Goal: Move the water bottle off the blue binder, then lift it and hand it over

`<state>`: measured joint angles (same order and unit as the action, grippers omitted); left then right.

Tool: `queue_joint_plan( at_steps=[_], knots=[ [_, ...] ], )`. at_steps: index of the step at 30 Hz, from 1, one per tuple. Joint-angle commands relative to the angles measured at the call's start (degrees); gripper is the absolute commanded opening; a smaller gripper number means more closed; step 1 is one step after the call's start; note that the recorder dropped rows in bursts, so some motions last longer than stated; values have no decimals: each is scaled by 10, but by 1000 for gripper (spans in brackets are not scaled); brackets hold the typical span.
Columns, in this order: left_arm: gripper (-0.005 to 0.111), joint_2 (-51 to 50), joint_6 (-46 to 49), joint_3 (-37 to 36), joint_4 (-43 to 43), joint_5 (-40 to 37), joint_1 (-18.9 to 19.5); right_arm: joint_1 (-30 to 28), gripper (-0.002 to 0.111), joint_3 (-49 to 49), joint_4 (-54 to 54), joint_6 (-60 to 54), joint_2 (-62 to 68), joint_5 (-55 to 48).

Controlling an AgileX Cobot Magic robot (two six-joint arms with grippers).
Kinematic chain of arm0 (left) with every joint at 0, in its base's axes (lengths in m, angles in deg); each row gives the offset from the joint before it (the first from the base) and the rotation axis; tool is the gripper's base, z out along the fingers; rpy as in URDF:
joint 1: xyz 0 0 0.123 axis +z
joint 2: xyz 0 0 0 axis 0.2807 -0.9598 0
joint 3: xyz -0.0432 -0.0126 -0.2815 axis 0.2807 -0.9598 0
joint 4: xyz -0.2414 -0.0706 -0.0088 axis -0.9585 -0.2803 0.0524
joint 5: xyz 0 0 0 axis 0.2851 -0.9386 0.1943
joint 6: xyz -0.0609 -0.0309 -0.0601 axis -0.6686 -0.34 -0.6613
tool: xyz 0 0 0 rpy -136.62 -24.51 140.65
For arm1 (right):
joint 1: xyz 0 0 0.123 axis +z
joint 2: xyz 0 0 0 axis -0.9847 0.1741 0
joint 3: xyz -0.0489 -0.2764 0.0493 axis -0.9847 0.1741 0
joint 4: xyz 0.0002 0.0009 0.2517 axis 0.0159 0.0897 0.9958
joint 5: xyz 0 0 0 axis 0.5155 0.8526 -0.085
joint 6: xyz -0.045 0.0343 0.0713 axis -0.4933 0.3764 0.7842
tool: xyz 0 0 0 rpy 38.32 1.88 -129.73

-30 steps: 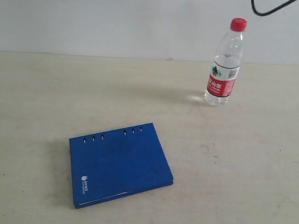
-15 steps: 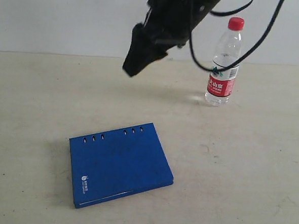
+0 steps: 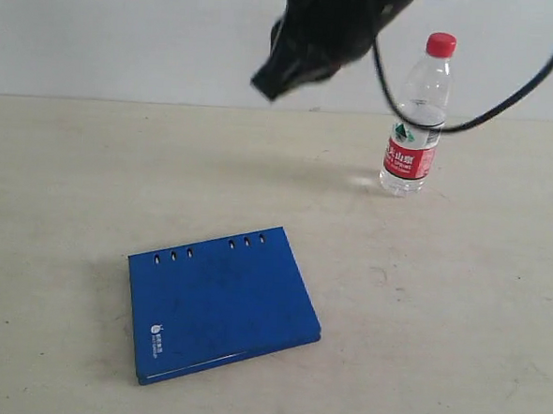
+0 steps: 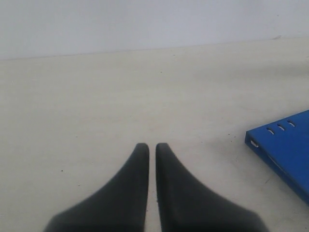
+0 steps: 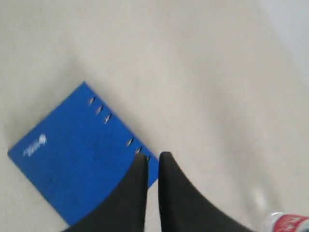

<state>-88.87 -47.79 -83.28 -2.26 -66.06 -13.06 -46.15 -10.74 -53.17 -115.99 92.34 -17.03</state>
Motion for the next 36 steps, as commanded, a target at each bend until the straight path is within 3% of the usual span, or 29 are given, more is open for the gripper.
queue_joint_plan(
  at_steps=[1, 5, 7, 8, 10, 11, 12, 16, 21, 22, 25, 27, 31, 36],
  knots=[
    [5, 2, 1, 0, -1, 1, -5, -1, 1, 32, 17, 27, -166, 102],
    [5, 2, 34, 0, 52, 24, -5, -1, 1, 130, 17, 26, -304, 208],
    [5, 2, 34, 0, 28, 52, -5, -1, 1, 249, 7, 16, -416, 271],
    [5, 2, 34, 0, -15, 57, -5, -1, 1, 353, -9, 20, -496, 341],
    [5, 2, 32, 0, -20, 84, -5, -1, 1, 498, -5, 42, -603, 497],
    [5, 2, 18, 0, -41, 110, -5, -1, 1, 545, 2, 55, -629, 547],
    [5, 2, -26, 0, -116, 133, -5, -1, 1, 628, 18, 91, -658, 619],
    [5, 2, -56, 0, -191, 114, -5, -1, 1, 789, 87, 168, -601, 684],
    [5, 2, -55, 0, -168, 171, -5, -1, 5, 765, 93, 209, -334, 586],
    [5, 2, -55, 0, -165, 200, -5, -1, 10, 752, 91, 204, -290, 582],
    [5, 2, -55, 0, -165, 264, -5, -1, 43, 699, 91, 184, -177, 596],
    [5, 2, -57, 0, -165, 254, -5, -1, 53, 674, 91, 184, -137, 609],
    [5, -37, -53, 0, -154, 201, -23, -1, 55, 620, 91, 193, -89, 609],
    [8, -134, -52, 0, -132, 265, -81, -4, 52, 592, 93, 209, -87, 596]
  ],
)
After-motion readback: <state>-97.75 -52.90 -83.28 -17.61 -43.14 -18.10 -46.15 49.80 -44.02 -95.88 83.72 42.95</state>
